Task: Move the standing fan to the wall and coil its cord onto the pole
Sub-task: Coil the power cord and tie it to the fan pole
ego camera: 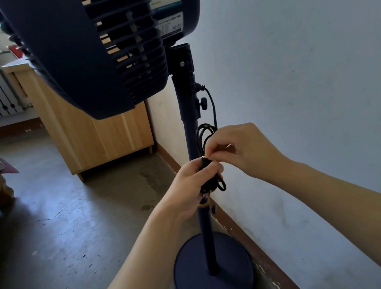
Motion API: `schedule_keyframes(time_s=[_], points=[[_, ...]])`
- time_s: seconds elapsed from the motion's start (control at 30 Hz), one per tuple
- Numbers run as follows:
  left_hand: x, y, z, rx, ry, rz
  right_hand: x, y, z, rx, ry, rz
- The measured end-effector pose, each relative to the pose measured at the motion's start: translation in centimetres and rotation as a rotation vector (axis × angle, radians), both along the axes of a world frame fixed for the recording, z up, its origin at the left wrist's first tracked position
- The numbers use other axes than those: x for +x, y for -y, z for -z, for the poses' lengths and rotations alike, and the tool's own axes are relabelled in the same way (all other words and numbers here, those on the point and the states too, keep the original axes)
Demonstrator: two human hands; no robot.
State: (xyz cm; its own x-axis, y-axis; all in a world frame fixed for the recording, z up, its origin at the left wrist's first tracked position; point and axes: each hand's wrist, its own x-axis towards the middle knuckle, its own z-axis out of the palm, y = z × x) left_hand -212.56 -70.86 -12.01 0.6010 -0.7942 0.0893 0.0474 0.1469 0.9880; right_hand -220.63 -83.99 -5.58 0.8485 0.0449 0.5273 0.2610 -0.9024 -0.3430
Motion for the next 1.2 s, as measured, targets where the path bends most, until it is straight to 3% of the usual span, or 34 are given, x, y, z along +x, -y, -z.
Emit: schedule_keyframes(time_s=[0.53, 0.9, 1.03, 1.2], points=[[0.6, 0.1, 0.1, -0.158, -0.356, 0.32, -1.6, 0.9, 0.6, 0.01, 0.09, 0.092], [0.4, 0.6, -0.1, 0.043, 0.092, 0.013, -2.0, 1.2, 1.4, 0.146, 0.054, 0.091], [0.0, 1.1, 0.2, 0.08, 0.218, -0.098, -2.1, 1.4, 1.9, 0.384, 0.013, 0.085], [-0.3, 1.7, 0.4, 0.078, 0.241, -0.181, -2.3, 1.7, 1.8, 0.712, -0.051, 0.106]])
